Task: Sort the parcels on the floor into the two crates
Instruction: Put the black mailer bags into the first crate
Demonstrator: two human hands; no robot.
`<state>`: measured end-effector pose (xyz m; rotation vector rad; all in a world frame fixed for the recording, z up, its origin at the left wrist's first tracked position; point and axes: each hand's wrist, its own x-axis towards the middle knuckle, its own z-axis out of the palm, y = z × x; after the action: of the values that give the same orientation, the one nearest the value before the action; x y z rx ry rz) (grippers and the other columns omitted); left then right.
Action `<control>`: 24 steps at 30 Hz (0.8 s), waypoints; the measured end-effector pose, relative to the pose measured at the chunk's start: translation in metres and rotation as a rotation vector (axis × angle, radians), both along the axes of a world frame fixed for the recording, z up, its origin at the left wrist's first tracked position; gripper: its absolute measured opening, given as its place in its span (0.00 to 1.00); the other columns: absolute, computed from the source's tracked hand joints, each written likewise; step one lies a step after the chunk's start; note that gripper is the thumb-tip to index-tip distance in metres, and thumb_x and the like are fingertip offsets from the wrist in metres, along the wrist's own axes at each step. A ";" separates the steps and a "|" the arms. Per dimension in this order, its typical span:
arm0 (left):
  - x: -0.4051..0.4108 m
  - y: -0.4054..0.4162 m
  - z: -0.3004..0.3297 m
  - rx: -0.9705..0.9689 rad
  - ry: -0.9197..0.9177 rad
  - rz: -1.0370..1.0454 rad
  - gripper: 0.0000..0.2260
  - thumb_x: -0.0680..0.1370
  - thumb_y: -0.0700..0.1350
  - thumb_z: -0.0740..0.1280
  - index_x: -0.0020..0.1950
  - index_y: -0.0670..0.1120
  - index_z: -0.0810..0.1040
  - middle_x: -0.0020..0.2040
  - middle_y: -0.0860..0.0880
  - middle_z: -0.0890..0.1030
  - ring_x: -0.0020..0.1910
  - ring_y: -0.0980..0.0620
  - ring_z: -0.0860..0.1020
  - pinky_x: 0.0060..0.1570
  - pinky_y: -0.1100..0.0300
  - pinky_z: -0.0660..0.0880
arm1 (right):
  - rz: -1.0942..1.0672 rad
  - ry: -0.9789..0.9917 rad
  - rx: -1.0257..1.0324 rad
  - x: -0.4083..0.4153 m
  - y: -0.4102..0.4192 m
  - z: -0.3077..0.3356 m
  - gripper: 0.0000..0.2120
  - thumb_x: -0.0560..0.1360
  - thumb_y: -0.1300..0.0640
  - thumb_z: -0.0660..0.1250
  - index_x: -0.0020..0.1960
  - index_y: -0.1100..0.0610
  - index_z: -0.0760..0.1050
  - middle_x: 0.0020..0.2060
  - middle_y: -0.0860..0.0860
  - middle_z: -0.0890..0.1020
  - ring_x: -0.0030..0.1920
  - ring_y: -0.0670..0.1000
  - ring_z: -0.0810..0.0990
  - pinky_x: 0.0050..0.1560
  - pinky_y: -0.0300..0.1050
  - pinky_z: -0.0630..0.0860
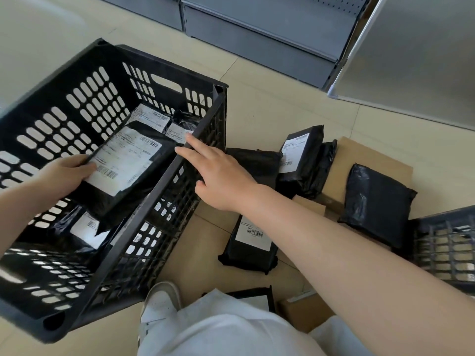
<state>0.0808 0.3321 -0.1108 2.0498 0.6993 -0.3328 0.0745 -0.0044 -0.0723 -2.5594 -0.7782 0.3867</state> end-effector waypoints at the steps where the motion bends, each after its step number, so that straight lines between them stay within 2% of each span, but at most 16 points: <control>1: -0.003 -0.012 0.005 -0.003 0.010 -0.003 0.07 0.81 0.46 0.65 0.56 0.57 0.79 0.53 0.45 0.82 0.47 0.45 0.81 0.61 0.47 0.74 | -0.001 -0.004 0.001 0.000 0.000 -0.001 0.36 0.77 0.62 0.61 0.81 0.47 0.52 0.82 0.48 0.46 0.78 0.54 0.55 0.76 0.55 0.59; 4: -0.003 -0.033 0.009 0.016 0.070 -0.095 0.15 0.81 0.41 0.64 0.67 0.52 0.73 0.52 0.47 0.81 0.45 0.50 0.80 0.57 0.50 0.74 | -0.004 -0.014 0.001 -0.001 0.000 -0.005 0.37 0.77 0.62 0.61 0.81 0.47 0.51 0.82 0.47 0.45 0.77 0.55 0.58 0.74 0.55 0.61; 6: 0.000 -0.047 0.009 -0.011 0.083 -0.089 0.18 0.81 0.41 0.63 0.71 0.50 0.70 0.52 0.46 0.82 0.44 0.49 0.80 0.50 0.52 0.77 | -0.004 -0.021 0.003 -0.002 0.001 -0.007 0.37 0.76 0.62 0.62 0.81 0.47 0.51 0.82 0.47 0.45 0.76 0.55 0.61 0.73 0.55 0.63; 8: 0.003 -0.062 0.011 -0.043 0.024 -0.064 0.18 0.82 0.43 0.62 0.72 0.50 0.68 0.48 0.49 0.80 0.40 0.52 0.78 0.38 0.58 0.74 | -0.003 -0.034 0.006 -0.003 0.002 -0.009 0.37 0.76 0.62 0.62 0.81 0.47 0.51 0.82 0.48 0.45 0.74 0.55 0.63 0.71 0.55 0.65; 10: 0.008 -0.072 0.009 0.003 -0.050 -0.079 0.18 0.82 0.49 0.63 0.71 0.48 0.69 0.48 0.51 0.80 0.40 0.53 0.78 0.35 0.59 0.73 | -0.002 -0.047 0.004 -0.005 0.002 -0.010 0.38 0.76 0.62 0.62 0.81 0.48 0.51 0.82 0.49 0.44 0.73 0.55 0.65 0.70 0.55 0.66; 12: 0.010 -0.075 0.006 0.103 -0.089 -0.107 0.15 0.83 0.51 0.62 0.67 0.46 0.74 0.46 0.50 0.80 0.39 0.51 0.79 0.34 0.57 0.74 | -0.002 -0.056 -0.002 -0.005 0.001 -0.010 0.38 0.76 0.62 0.62 0.81 0.48 0.51 0.82 0.49 0.44 0.72 0.55 0.66 0.69 0.54 0.67; 15: 0.009 -0.072 0.000 0.278 -0.120 -0.156 0.13 0.83 0.50 0.60 0.55 0.42 0.78 0.44 0.40 0.80 0.37 0.44 0.77 0.38 0.54 0.73 | 0.000 -0.059 -0.010 -0.006 0.001 -0.009 0.38 0.76 0.62 0.62 0.82 0.48 0.50 0.82 0.49 0.43 0.69 0.55 0.68 0.67 0.53 0.67; 17: 0.005 -0.069 0.000 0.359 -0.106 -0.248 0.12 0.83 0.49 0.60 0.51 0.42 0.78 0.42 0.41 0.80 0.36 0.44 0.76 0.37 0.55 0.71 | 0.001 -0.064 -0.014 -0.006 0.001 -0.010 0.38 0.76 0.61 0.62 0.82 0.48 0.50 0.82 0.49 0.43 0.67 0.55 0.70 0.66 0.54 0.68; 21: 0.000 -0.056 0.000 0.429 -0.018 -0.374 0.10 0.83 0.50 0.61 0.53 0.46 0.79 0.45 0.43 0.83 0.42 0.43 0.80 0.44 0.51 0.76 | 0.001 -0.074 -0.021 -0.006 0.001 -0.012 0.39 0.76 0.61 0.62 0.82 0.49 0.49 0.82 0.50 0.42 0.63 0.55 0.72 0.64 0.53 0.70; 24: -0.002 -0.046 -0.001 0.438 0.030 -0.425 0.10 0.83 0.49 0.62 0.54 0.47 0.81 0.45 0.45 0.83 0.42 0.45 0.81 0.45 0.52 0.77 | 0.002 -0.084 -0.013 -0.007 0.001 -0.014 0.39 0.75 0.61 0.62 0.82 0.49 0.49 0.82 0.50 0.42 0.62 0.55 0.72 0.62 0.53 0.71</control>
<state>0.0788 0.2866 -0.1122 2.6194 0.3660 -0.4842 0.0675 -0.0033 -0.0863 -2.6012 -0.8110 0.2877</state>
